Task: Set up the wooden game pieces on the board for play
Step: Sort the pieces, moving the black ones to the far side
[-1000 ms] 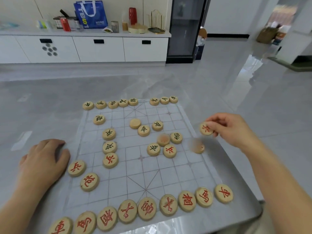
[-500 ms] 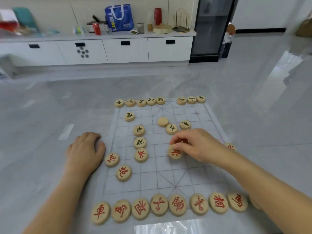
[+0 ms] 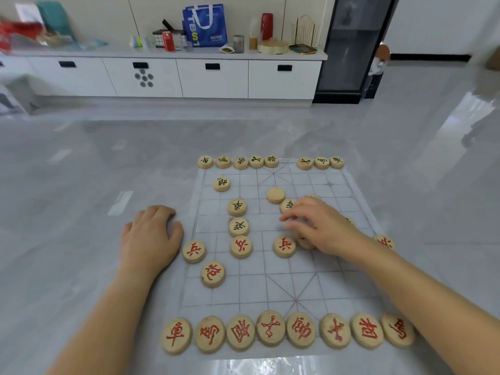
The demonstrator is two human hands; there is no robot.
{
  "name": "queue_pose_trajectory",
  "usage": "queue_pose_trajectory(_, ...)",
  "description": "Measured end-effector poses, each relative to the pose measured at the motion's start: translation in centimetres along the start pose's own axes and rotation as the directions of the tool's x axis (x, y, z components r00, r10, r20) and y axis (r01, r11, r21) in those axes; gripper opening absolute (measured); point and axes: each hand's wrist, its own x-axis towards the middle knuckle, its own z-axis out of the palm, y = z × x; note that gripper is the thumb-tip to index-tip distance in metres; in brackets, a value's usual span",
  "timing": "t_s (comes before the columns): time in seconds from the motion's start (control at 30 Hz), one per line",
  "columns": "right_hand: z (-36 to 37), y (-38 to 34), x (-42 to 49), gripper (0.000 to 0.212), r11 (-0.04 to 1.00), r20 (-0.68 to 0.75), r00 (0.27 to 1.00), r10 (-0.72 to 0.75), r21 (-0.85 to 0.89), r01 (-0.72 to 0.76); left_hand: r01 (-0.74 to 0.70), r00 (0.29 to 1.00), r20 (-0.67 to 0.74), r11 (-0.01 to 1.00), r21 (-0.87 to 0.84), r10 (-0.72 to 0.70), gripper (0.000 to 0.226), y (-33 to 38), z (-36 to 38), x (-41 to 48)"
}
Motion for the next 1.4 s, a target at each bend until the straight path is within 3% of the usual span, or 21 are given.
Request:
queue_pose_trajectory(0.1, -2.2, 1.2, -1.0, 0.016, 0.992, -0.151, 0.985, 0.085, 0.104, -0.070, -0.006, 1.000, -0.005, 1.000, -0.003, 0.006, 0.031, 0.0, 0.0, 0.0)
queue_pose_trajectory(0.3, -4.4, 3.9, -3.7, 0.012, 0.985, -0.156, 0.972, 0.175, 0.021, -0.174, -0.004, 1.000, -0.005, 1.000, 0.010, 0.004, 0.030, -0.1, 0.0, 0.0)
queue_pose_trajectory(0.4, -3.9, 4.0, -4.2, 0.011, 0.985, -0.099, 0.981, 0.169, -0.027, -0.172, 0.000, 1.000, 0.005, 1.000, 0.017, 0.000, 0.030, -0.2, 0.0, 0.0)
queue_pose_trajectory(0.67, -1.5, 2.2, -3.0, 0.061, 0.976, 0.038, 0.994, 0.098, -0.197, -0.089, 0.012, 0.999, 0.037, 0.999, 0.030, -0.013, 0.031, 0.0, -0.2, 0.0)
queue_pose_trajectory(0.87, -1.2, 2.1, -2.8, 0.050, 0.979, 0.061, 0.996, 0.061, -0.196, -0.048, 0.014, 0.999, 0.044, 0.999, 0.032, -0.015, 0.031, 0.0, -0.4, -0.1)
queue_pose_trajectory(0.93, -1.8, 2.3, -2.6, 0.049, 0.993, -0.009, 0.995, 0.097, -0.071, -0.098, 0.016, 0.999, 0.045, 0.999, 0.030, -0.017, 0.031, 0.0, -0.4, -0.1)
queue_pose_trajectory(1.03, -3.7, 3.8, -1.8, 0.042, 0.970, -0.226, 0.944, 0.240, 0.102, -0.222, 0.017, 0.999, 0.041, 1.000, 0.015, -0.018, 0.030, 0.0, -0.3, -0.1)
queue_pose_trajectory(1.2, -5.7, 8.4, -0.2, 0.042, 0.902, -0.317, 0.852, 0.418, 0.033, -0.430, 0.031, 0.999, 0.038, 0.999, 0.032, -0.032, 0.028, -0.1, -0.1, 0.0)
queue_pose_trajectory(1.4, -5.9, 9.7, 3.0, 0.044, 0.878, -0.315, 0.833, 0.455, 0.003, -0.478, 0.042, 0.999, 0.031, 0.998, 0.042, -0.043, 0.028, -0.1, 0.0, 0.0)
